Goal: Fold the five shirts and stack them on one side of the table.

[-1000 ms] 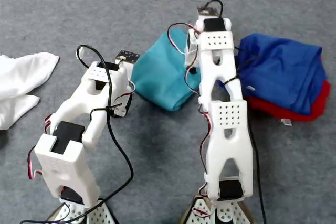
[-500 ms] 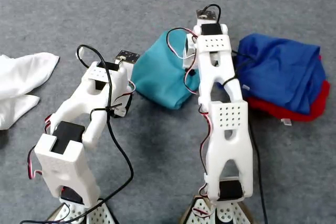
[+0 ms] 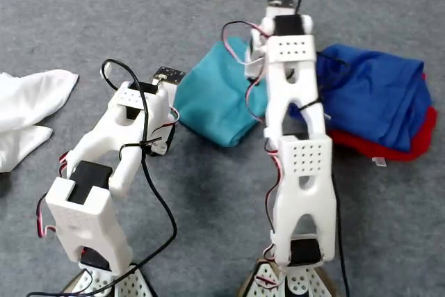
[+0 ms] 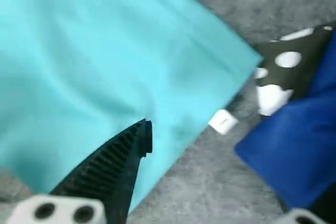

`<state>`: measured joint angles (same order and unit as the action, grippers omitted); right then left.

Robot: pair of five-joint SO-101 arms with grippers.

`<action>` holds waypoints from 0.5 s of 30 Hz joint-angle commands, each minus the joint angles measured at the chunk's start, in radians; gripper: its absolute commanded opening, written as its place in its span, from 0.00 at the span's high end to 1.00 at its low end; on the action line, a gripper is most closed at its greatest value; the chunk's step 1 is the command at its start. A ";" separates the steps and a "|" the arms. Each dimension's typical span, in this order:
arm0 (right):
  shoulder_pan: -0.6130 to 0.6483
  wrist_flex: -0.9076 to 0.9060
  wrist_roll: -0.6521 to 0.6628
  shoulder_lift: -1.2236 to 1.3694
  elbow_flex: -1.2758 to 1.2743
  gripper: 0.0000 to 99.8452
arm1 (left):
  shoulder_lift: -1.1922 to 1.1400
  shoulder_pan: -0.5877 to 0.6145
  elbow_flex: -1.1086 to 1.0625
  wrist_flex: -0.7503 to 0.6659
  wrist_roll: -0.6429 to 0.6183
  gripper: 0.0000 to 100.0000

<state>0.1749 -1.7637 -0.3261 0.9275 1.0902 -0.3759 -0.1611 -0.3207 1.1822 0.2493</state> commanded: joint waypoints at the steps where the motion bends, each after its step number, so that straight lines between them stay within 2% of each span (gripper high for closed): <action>1: 0.045 -0.015 -0.080 -0.050 0.002 0.50 | -0.019 0.009 -0.106 0.008 -0.003 0.98; 3: 0.045 -0.002 -0.126 -0.021 0.010 0.51 | -0.019 0.009 -0.106 0.008 -0.003 0.98; 5: 0.039 0.005 -0.158 0.004 0.010 0.55 | -0.019 0.009 -0.106 0.008 -0.003 0.98; 10: 0.021 0.017 -0.164 0.031 0.024 0.76 | -0.019 0.009 -0.106 0.008 -0.003 0.98; 12: 0.005 0.020 -0.164 0.035 0.047 0.78 | -0.019 0.009 -0.106 0.008 -0.003 0.98; 15: -0.013 0.025 -0.164 0.035 0.059 0.75 | -0.019 0.009 -0.106 0.008 -0.003 0.98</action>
<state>0.1918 -1.7530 -0.4795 0.9735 1.1009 -0.3759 -0.1611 -0.3207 1.1822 0.2493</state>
